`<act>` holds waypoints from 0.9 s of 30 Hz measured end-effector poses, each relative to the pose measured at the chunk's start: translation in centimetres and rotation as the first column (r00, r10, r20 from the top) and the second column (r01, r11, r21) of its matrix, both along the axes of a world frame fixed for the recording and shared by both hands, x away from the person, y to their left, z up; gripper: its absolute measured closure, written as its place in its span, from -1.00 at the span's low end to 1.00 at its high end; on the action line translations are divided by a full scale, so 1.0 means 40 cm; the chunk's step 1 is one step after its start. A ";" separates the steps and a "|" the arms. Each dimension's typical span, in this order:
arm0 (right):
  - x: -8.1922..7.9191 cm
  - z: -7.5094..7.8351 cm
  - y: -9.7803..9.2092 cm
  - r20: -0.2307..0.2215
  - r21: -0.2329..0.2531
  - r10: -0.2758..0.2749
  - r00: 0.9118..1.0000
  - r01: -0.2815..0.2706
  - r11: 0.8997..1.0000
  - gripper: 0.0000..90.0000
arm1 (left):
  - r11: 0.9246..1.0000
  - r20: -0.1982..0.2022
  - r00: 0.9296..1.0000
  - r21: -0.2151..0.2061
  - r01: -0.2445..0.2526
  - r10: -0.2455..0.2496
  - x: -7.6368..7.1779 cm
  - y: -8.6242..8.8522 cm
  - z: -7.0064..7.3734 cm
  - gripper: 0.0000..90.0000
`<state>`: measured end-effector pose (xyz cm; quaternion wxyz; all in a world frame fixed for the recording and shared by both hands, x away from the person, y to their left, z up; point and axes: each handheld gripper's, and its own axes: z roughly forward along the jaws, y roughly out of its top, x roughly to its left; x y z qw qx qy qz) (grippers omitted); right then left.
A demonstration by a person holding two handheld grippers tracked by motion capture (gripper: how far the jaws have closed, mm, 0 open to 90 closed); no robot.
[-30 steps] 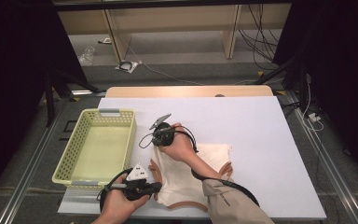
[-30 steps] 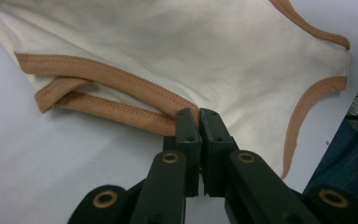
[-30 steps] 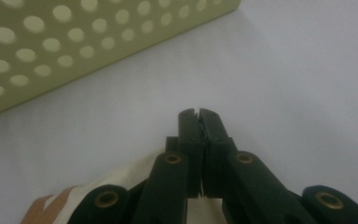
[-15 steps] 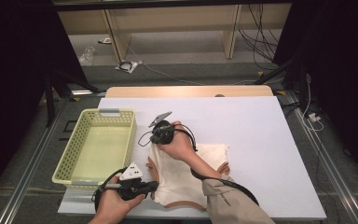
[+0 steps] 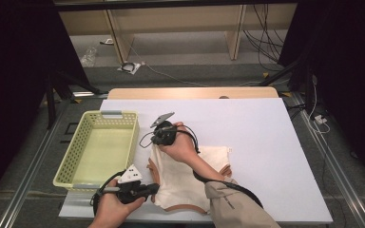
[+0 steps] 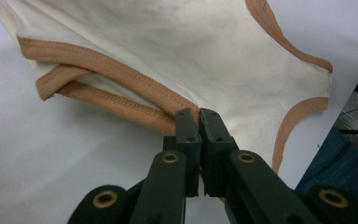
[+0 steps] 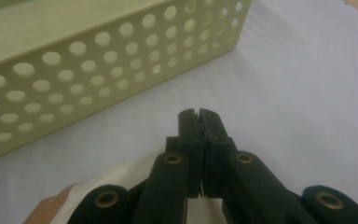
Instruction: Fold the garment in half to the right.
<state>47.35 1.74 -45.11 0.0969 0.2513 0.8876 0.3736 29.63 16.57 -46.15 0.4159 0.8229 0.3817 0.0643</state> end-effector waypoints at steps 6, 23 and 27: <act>0.000 0.012 0.002 0.003 0.011 -0.009 1.000 0.009 1.000 0.99 | 1.000 0.004 1.000 -0.009 -0.009 0.009 0.000 0.007 0.005 0.93; 0.004 0.031 0.011 0.025 0.042 -0.010 1.000 0.008 0.999 0.98 | 0.999 0.011 1.000 -0.028 -0.027 0.028 0.002 0.026 0.026 0.93; 0.005 0.033 0.013 0.022 0.039 -0.009 1.000 0.008 0.999 0.99 | 0.999 0.008 1.000 -0.031 -0.030 0.030 0.002 0.028 0.028 0.93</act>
